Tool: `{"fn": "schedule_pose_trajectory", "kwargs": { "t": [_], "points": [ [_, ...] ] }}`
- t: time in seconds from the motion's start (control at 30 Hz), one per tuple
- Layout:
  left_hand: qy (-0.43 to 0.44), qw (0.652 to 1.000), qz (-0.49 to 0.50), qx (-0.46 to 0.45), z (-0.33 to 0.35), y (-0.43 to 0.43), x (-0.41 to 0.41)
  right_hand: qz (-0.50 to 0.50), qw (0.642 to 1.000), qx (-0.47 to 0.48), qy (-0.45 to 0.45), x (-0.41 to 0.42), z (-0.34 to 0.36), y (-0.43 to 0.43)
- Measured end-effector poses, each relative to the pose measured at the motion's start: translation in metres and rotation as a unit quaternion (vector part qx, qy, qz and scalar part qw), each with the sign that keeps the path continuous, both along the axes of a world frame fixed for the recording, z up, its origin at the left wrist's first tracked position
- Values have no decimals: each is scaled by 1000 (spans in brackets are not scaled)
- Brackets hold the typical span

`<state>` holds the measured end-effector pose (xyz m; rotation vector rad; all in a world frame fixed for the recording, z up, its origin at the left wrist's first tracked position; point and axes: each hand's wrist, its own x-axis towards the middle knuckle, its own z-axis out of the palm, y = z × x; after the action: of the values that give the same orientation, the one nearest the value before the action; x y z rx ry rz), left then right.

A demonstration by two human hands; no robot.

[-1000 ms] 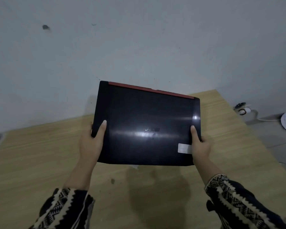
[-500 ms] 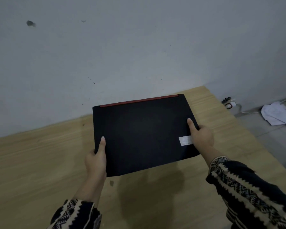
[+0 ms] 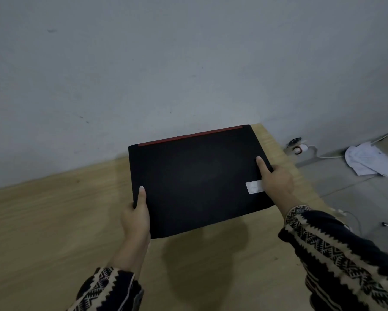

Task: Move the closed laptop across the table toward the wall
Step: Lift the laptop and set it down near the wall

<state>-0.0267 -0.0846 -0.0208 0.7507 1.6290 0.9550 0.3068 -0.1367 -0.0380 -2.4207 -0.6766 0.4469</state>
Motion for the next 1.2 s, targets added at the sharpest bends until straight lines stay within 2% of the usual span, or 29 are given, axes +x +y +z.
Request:
{"fn": "schedule_pose_trajectory", "kwargs": {
  "t": [0.17,0.53,1.2],
  "points": [
    [13,1000,12,-14,-12,0,50,16,1000,4,9,52,-9,5],
    [45,997,24,-66,-40,16,123,45,997,-57,16,128,-34,23],
    [102,987,35,-119,-63,58,168,34,993,-109,27,171,-56,67]
  ]
}}
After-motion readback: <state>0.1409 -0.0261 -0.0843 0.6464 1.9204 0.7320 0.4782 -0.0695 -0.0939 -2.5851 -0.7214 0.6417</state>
